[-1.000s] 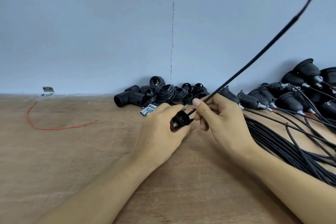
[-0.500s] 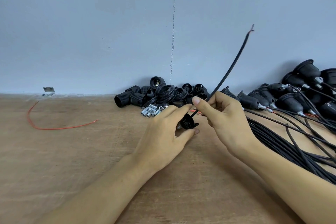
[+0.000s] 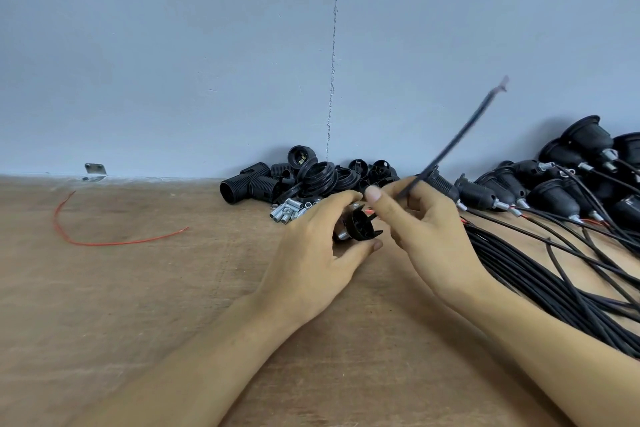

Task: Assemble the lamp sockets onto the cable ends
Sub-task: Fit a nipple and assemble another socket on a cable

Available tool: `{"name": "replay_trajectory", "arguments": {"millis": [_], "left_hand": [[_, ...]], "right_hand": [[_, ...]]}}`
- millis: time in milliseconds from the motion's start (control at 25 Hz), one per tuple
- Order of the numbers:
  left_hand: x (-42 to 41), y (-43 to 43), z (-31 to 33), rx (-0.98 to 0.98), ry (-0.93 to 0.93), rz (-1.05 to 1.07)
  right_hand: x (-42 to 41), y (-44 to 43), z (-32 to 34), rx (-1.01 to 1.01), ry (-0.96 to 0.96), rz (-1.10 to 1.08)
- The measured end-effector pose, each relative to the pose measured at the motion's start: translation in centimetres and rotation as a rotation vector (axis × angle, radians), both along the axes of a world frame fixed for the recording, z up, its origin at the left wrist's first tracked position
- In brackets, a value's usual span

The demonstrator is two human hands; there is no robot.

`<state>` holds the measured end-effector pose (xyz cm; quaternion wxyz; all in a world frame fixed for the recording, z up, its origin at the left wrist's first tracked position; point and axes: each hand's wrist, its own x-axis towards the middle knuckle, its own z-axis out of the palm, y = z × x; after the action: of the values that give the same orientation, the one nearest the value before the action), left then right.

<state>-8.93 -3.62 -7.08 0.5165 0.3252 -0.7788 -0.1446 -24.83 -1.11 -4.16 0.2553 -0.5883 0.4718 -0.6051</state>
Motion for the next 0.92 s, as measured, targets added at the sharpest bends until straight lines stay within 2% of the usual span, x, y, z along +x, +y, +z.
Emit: {"name": "replay_trajectory", "arguments": {"millis": [120,280,400,640,760,920], "left_hand": [[-0.2,-0.1,-0.2,-0.019,0.081,0.039],[-0.2,-0.2,-0.3,-0.043,0.119,0.058],[0.1,-0.1,0.2,-0.084,0.097,0.096],[0.0,-0.1,0.0,-0.042,0.077,0.041],[0.0,-0.6,-0.4,0.045,0.092,0.062],[0.2,-1.3,-0.6,0.038,0.021,0.099]], "right_hand": [[-0.4,-0.2,-0.1,-0.008,-0.087,-0.031],[0.1,-0.1,-0.5,0.001,0.068,0.007],[-0.2,-0.2,-0.2,0.061,0.072,0.039],[0.2,-0.1,-0.6,0.135,0.129,0.132],[-0.4,-0.5,-0.7,0.148,0.104,0.053],[-1.0,-1.0,-0.8,0.193,0.023,-0.066]]}}
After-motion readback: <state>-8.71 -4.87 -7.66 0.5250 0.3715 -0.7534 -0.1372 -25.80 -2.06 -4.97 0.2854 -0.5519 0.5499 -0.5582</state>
